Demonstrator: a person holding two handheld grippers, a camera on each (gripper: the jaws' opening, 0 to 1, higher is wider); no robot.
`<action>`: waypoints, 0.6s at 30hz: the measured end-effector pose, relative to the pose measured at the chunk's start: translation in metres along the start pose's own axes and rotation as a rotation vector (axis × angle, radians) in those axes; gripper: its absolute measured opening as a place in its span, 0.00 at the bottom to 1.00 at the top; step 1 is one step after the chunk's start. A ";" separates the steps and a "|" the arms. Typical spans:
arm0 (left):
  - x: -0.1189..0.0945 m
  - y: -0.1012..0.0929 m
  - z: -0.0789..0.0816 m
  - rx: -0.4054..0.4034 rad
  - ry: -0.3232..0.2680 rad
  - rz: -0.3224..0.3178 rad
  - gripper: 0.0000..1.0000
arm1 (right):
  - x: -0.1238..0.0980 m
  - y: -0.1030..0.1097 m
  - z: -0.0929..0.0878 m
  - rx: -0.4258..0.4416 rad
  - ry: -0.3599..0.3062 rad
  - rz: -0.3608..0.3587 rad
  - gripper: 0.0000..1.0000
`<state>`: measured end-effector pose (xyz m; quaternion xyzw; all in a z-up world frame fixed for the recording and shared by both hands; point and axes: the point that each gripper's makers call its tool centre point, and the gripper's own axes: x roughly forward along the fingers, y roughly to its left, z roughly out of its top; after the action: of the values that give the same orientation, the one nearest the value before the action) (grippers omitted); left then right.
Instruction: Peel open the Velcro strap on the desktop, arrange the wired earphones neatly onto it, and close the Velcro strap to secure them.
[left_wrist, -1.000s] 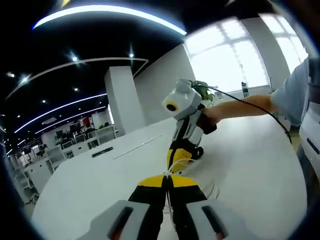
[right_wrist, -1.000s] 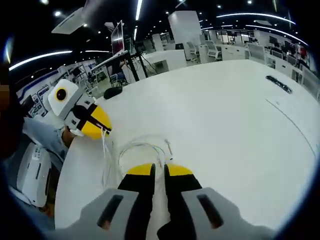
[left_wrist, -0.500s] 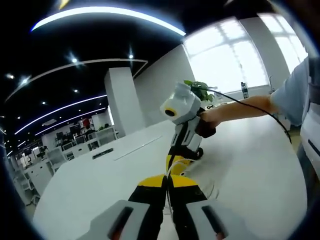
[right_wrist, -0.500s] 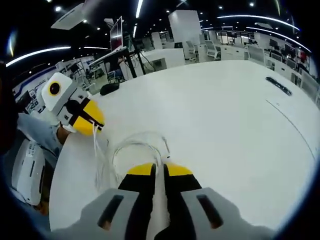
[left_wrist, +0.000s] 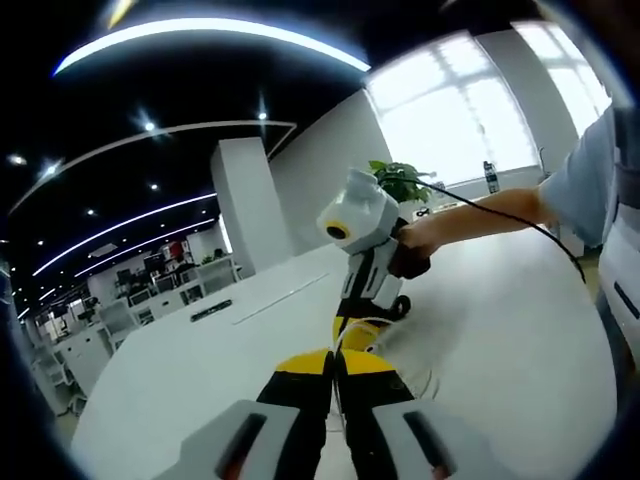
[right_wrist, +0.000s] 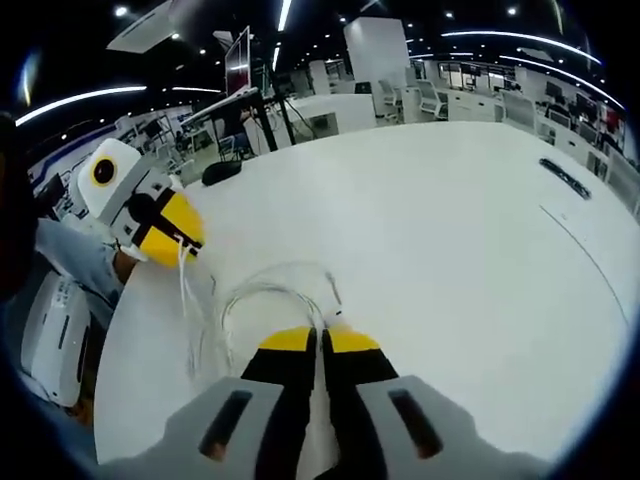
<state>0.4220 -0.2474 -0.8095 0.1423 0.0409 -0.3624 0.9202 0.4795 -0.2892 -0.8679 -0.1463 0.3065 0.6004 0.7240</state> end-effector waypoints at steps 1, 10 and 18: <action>0.000 0.000 0.000 -0.002 0.002 0.000 0.06 | 0.000 0.001 0.000 -0.005 0.000 0.003 0.06; -0.001 0.000 0.000 -0.015 0.000 -0.004 0.06 | 0.002 0.008 0.001 -0.039 0.014 0.008 0.07; 0.000 0.001 -0.006 -0.008 0.029 0.005 0.06 | 0.001 0.010 0.000 -0.073 0.039 -0.017 0.06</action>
<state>0.4234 -0.2450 -0.8147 0.1438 0.0555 -0.3580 0.9209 0.4703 -0.2861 -0.8672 -0.1870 0.2969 0.6021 0.7172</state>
